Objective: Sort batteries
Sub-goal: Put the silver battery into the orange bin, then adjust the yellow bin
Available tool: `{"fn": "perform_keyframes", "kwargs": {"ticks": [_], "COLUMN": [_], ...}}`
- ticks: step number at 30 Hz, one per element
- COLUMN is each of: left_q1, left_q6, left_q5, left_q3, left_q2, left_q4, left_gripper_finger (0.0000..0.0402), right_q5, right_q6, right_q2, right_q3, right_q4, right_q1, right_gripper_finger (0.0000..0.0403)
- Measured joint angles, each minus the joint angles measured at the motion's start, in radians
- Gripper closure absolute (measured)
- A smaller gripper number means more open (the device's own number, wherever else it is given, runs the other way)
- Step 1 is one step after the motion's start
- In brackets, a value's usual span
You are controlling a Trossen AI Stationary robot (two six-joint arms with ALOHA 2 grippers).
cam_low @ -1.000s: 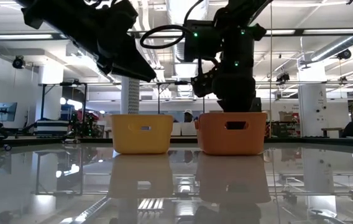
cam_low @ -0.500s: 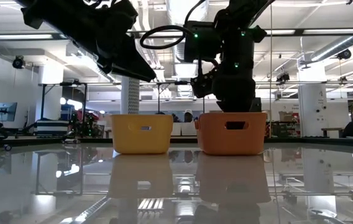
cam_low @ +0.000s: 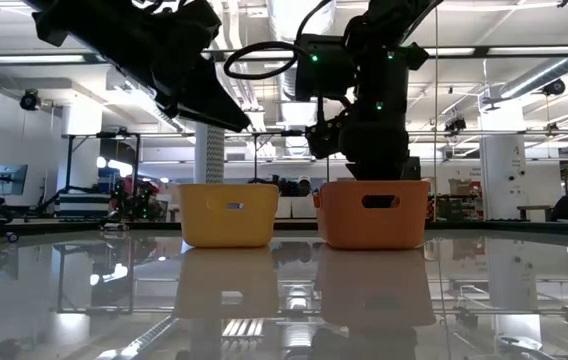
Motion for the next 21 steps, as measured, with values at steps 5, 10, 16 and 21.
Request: {"fn": "perform_keyframes", "kwargs": {"ticks": [5, 10, 16, 21], "left_q1": [0.0, 0.0, 0.0, 0.005], "left_q6": [0.0, 0.0, 0.0, -0.003], "left_q5": [0.0, 0.002, 0.052, 0.082], "left_q3": [-0.002, -0.01, -0.011, -0.009], "left_q2": [0.0, 0.001, 0.001, 0.001], "left_q4": [0.0, -0.003, -0.003, -0.016], "left_gripper_finger": [0.0245, 0.0245, 0.0245, 0.0245], "right_q5": [0.0, 0.003, 0.16, 0.334], "right_q6": [0.02, 0.036, 0.061, 0.086], "right_q2": [-0.015, -0.07, -0.18, -0.276], "right_q3": [0.038, 0.102, 0.184, 0.209], "right_q4": [-0.05, -0.106, -0.19, -0.194], "right_q1": [0.004, 0.041, 0.126, 0.202], "right_gripper_finger": [0.0241, 0.0212, 0.0195, 0.0193]}}
